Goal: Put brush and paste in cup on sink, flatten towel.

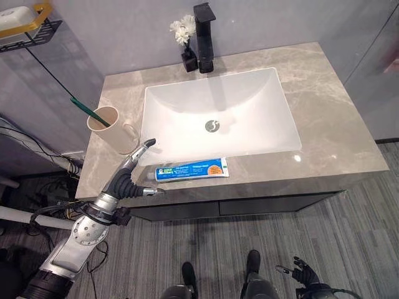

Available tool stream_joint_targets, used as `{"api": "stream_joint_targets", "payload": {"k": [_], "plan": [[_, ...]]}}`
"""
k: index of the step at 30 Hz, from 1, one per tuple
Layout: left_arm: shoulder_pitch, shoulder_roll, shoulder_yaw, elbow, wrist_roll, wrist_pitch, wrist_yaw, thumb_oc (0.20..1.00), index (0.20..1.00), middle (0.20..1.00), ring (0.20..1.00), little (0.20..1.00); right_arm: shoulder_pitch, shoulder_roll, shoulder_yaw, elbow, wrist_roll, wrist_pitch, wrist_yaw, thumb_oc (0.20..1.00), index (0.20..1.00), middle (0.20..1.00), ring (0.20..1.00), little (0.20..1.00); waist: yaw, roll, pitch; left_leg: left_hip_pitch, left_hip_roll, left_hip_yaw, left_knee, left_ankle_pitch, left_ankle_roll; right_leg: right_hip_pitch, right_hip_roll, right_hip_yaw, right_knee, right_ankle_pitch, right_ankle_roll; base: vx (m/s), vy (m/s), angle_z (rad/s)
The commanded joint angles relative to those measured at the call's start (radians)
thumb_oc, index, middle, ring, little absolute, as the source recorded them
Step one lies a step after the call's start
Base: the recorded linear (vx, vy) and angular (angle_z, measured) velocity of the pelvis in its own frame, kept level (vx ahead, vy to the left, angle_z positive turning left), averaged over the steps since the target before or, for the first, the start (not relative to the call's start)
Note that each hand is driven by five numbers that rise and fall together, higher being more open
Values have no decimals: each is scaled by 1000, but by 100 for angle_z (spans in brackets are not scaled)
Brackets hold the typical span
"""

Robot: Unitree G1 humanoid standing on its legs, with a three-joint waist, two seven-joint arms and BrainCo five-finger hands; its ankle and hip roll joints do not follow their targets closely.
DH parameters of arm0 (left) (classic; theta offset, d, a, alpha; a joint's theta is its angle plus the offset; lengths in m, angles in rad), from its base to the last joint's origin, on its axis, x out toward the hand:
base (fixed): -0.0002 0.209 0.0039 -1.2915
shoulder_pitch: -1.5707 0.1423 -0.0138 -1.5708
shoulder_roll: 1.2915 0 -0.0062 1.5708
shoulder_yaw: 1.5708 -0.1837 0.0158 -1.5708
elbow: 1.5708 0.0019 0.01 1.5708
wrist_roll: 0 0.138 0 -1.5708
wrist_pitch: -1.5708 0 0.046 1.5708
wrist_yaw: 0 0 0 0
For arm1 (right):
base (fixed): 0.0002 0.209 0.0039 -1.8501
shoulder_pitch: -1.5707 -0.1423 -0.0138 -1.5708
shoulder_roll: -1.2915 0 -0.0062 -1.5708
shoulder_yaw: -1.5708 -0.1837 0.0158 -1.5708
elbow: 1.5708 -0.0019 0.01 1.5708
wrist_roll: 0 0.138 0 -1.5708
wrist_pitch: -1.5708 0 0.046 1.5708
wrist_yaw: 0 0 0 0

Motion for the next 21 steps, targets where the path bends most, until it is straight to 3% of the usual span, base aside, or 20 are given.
{"api": "stream_joint_targets", "payload": {"k": [1, 3, 5, 14, 16, 17, 18, 21], "plan": [[-64, 31, -35, 34, 52, -22, 11, 959, 959, 959, 959, 959, -29, -19, -29, -32, 2, -27, -23, 1000, 1000, 1000, 1000, 1000, -13, -24, 9, 5, -32, -2, 17, 5, 1, 34, -42, 1, 22, -11, 84, 0, 0, 0], [-62, 25, -43, 58, 58, -17, 15, 1000, 1000, 1000, 1000, 1000, -29, -19, -29, -38, 4, -29, -24, 1000, 1000, 1000, 1000, 1000, -12, -26, 10, 6, -30, -2, 17, 6, 0, 36, -40, 1, 21, -11, 85, 15, -9, 0], [-60, 23, -47, 70, 68, -14, 16, 953, 953, 953, 953, 953, -31, -19, -22, -42, 0, -30, -25, 1000, 1000, 1000, 1000, 1000, -13, -27, 11, 7, -28, 0, 17, 5, 0, 36, -38, -1, 20, -11, 84, 0, 0, 0], [-50, 13, -52, 99, 66, -5, 16, 934, 934, 934, 934, 934, -30, -17, -7, -58, -4, -31, -27, 1000, 1000, 1000, 1000, 1000, -15, -35, 16, 7, -21, 3, 15, 7, -3, 32, -30, 1, 19, -15, 82, 0, 0, 0], [-51, 11, -56, 98, 56, -8, 14, 947, 947, 947, 947, 947, -29, -16, -8, -55, -4, -31, -29, 1000, 1000, 1000, 1000, 1000, -16, -36, 18, 8, -20, 4, 15, 7, -3, 32, -28, 0, 19, -16, 81, 0, 0, 0], [-50, 11, -57, 97, 51, -8, 12, 1000, 1000, 1000, 1000, 1000, -29, -16, -8, -52, -4, -30, -28, 1000, 1000, 1000, 1000, 1000, -15, -36, 18, 8, -20, 4, 15, 7, -3, 33, -28, 1, 19, -16, 81, 0, 0, 0], [-50, 12, -57, 97, 51, -8, 12, 959, 959, 959, 959, 959, -29, -16, -8, -51, -4, -30, -28, 1000, 1000, 1000, 1000, 1000, -15, -36, 18, 8, -20, 5, 15, 6, -4, 33, -27, 2, 19, -16, 81, 0, 0, 0], [-51, 4, -62, 109, 44, -7, 10, 934, 934, 934, 934, 934, -29, -16, -7, -46, -5, -29, -26, 1000, 1000, 1000, 1000, 1000, -16, -37, 15, 9, -19, 6, 15, 6, -3, 31, -25, 5, 18, -18, 80, 0, 0, 0]]}}
